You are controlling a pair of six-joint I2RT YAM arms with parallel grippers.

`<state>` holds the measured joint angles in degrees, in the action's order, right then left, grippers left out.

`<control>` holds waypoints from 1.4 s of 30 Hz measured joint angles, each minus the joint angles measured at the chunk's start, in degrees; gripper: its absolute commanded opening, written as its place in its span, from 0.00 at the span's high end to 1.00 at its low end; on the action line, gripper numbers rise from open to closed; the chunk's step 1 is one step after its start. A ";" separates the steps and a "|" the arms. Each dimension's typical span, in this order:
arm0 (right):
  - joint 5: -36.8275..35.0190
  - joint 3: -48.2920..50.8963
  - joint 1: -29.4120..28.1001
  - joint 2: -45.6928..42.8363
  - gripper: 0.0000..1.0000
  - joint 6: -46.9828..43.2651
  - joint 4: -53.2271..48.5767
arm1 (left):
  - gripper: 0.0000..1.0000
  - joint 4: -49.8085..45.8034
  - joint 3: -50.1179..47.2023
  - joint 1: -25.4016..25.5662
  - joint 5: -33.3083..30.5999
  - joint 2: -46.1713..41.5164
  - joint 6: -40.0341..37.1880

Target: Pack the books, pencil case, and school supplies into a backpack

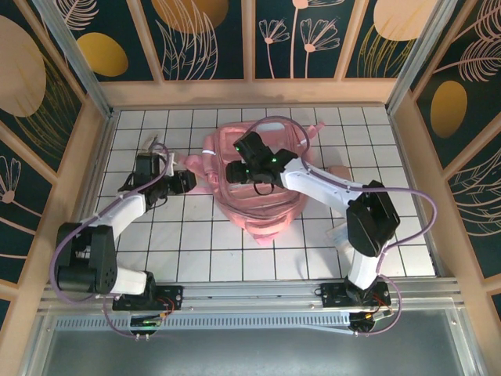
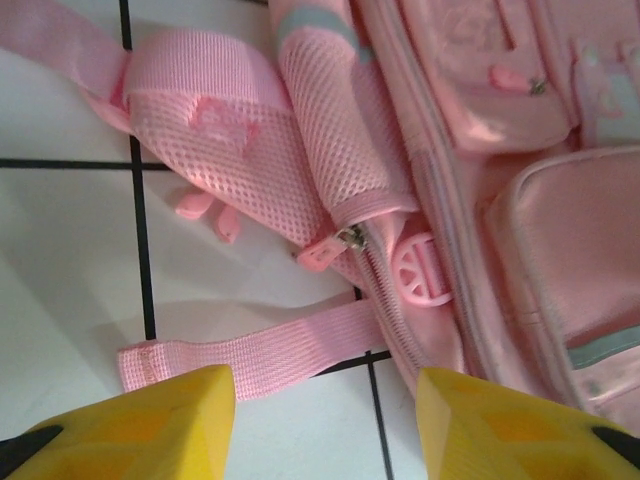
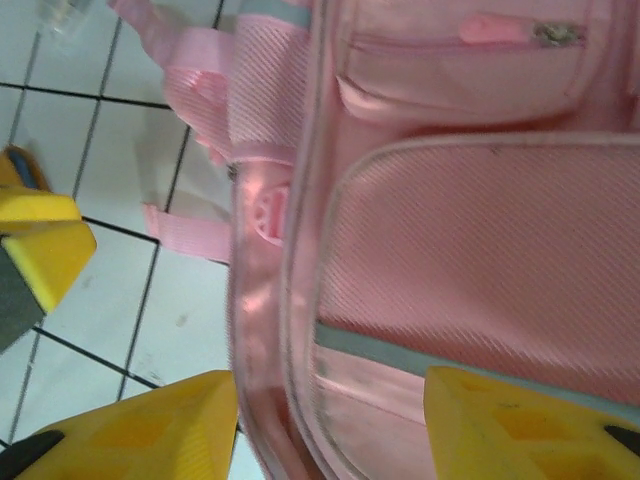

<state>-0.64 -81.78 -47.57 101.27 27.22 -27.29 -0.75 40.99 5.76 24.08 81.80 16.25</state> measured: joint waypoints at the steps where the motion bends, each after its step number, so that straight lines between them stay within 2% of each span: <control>1: 0.09 2.01 0.22 -1.62 0.44 -2.32 -0.61 | 0.50 0.11 0.17 0.00 0.50 1.11 -0.61; 3: 1.16 5.40 0.37 -5.31 0.42 -10.10 -3.91 | 0.53 0.07 1.09 0.00 1.64 3.37 -1.92; 6: 3.34 9.05 0.44 -11.45 0.37 -28.17 -9.86 | 0.55 0.11 2.97 0.02 3.91 6.45 -4.83; 9: 3.26 13.94 0.46 -17.64 0.36 -46.88 -11.74 | 0.59 -0.04 3.93 0.33 4.39 8.59 -7.13; 13: 2.99 19.30 2.69 -20.00 0.36 -65.70 -7.91 | 0.60 -1.75 5.92 1.46 3.74 12.15 -11.23; 17: 1.49 22.88 5.20 -18.21 0.39 -77.68 -0.55 | 0.56 -4.04 6.38 2.16 3.87 13.18 -16.61; 20: 0.48 23.45 5.90 -15.98 0.43 -83.60 4.83 | 0.56 -4.55 6.36 2.19 3.37 13.09 -20.24; 25: 0.39 24.65 6.14 -13.75 0.44 -89.68 11.10 | 0.55 -4.20 5.29 2.19 2.71 11.06 -25.03; 34: 2.62 25.07 6.99 -12.09 0.41 -94.75 12.39 | 0.53 -2.08 3.19 2.19 2.56 8.79 -30.42; 39: 4.90 25.09 7.04 -11.96 0.42 -95.93 12.15 | 0.53 -0.50 0.90 2.19 4.83 7.93 -35.04; 41: 5.03 25.62 7.04 -11.96 0.51 -96.26 12.92 | 0.53 1.01 -0.39 2.19 5.53 7.32 -36.65; 42: 4.85 26.40 7.04 -11.96 0.59 -96.61 14.14 | 0.52 1.73 -0.87 2.19 5.57 7.10 -37.24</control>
<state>4.21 -55.37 -40.53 89.32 -69.38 -13.15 0.97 40.12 7.94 29.65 88.90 -20.99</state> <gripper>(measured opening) 0.508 0.473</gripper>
